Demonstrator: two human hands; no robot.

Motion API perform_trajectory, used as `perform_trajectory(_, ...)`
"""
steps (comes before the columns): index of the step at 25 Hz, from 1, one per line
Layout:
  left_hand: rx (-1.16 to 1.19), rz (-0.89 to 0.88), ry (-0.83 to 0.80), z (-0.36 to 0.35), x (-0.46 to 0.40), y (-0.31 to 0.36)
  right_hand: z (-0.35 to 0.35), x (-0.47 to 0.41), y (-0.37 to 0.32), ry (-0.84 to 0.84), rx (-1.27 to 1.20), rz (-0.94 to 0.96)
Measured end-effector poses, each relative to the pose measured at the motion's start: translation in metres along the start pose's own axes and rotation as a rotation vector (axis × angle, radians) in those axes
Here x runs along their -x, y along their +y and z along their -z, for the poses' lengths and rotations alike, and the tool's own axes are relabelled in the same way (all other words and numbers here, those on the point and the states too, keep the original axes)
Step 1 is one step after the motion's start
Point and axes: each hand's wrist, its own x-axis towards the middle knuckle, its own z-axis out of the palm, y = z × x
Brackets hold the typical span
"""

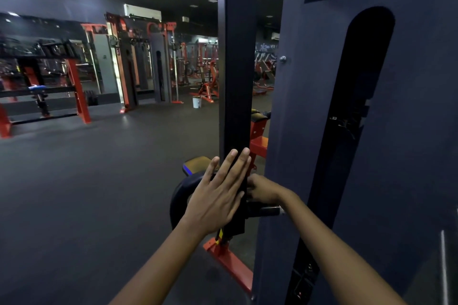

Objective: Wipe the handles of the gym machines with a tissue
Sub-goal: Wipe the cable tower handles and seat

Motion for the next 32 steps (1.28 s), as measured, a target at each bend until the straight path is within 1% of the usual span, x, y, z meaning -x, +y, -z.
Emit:
perform_trajectory(2,-0.008,-0.017,0.007,0.001,0.000,-0.003,0.003,-0.006,-0.003,-0.143,0.124,-0.028)
perform_trajectory(4,-0.005,-0.027,0.008,0.001,0.000,-0.006,0.010,-0.006,0.009,-0.264,0.193,-0.077)
perform_trajectory(6,-0.007,-0.028,0.003,0.001,0.000,-0.007,0.020,-0.003,0.025,-0.290,0.281,-0.169)
perform_trajectory(8,-0.009,-0.029,-0.003,0.001,0.000,-0.006,0.025,0.000,0.032,-0.251,0.377,-0.233)
perform_trajectory(9,-0.006,-0.029,-0.003,0.000,0.000,-0.006,0.023,0.001,0.029,-0.219,0.389,-0.229)
perform_trajectory(12,-0.001,-0.010,-0.004,-0.001,0.000,-0.003,0.010,0.001,0.005,-0.093,0.228,-0.071)
perform_trajectory(14,-0.010,-0.004,-0.007,-0.001,0.000,-0.001,0.003,0.006,-0.004,-0.038,0.150,-0.019)
perform_trajectory(15,-0.015,-0.008,-0.009,-0.001,0.000,-0.002,0.003,0.010,-0.003,-0.032,0.179,-0.023)
perform_trajectory(17,-0.012,-0.013,-0.014,0.000,0.000,-0.002,0.006,0.019,0.009,-0.027,0.342,-0.110)
perform_trajectory(18,-0.005,-0.011,-0.018,0.001,0.001,-0.002,0.006,0.025,0.018,-0.002,0.409,-0.168)
perform_trajectory(19,0.003,-0.005,-0.021,0.001,0.001,-0.001,0.005,0.030,0.028,0.080,0.408,-0.204)
perform_trajectory(20,0.012,0.004,-0.022,0.001,0.001,0.000,0.002,0.037,0.037,0.229,0.339,-0.232)
perform_trajectory(21,0.021,0.012,-0.024,0.001,0.001,0.001,-0.004,0.046,0.042,0.445,0.194,-0.254)
perform_trajectory(23,0.029,0.017,-0.027,0.002,0.002,0.002,-0.023,0.063,0.049,0.874,-0.197,-0.380)
perform_trajectory(24,0.025,0.016,-0.028,0.003,0.002,0.002,-0.038,0.070,0.052,0.972,-0.394,-0.501)
perform_trajectory(25,0.022,0.013,-0.029,0.003,0.002,0.002,-0.057,0.074,0.052,0.962,-0.559,-0.635)
perform_trajectory(26,0.022,0.009,-0.032,0.004,0.001,0.001,-0.079,0.076,0.047,0.886,-0.753,-0.723)
perform_trajectory(27,0.024,0.003,-0.035,0.004,0.002,0.001,-0.099,0.072,0.040,0.812,-1.025,-0.739)
perform_trajectory(29,0.023,-0.002,-0.037,0.005,0.003,0.000,-0.115,0.064,0.016,0.674,-1.576,-0.638)
perform_trajectory(30,0.022,-0.001,-0.041,0.006,0.003,0.001,-0.114,0.060,0.006,0.644,-1.741,-0.597)
perform_trajectory(32,0.013,-0.006,-0.050,0.008,0.002,0.000,-0.101,0.051,-0.006,0.633,-1.896,-0.583)
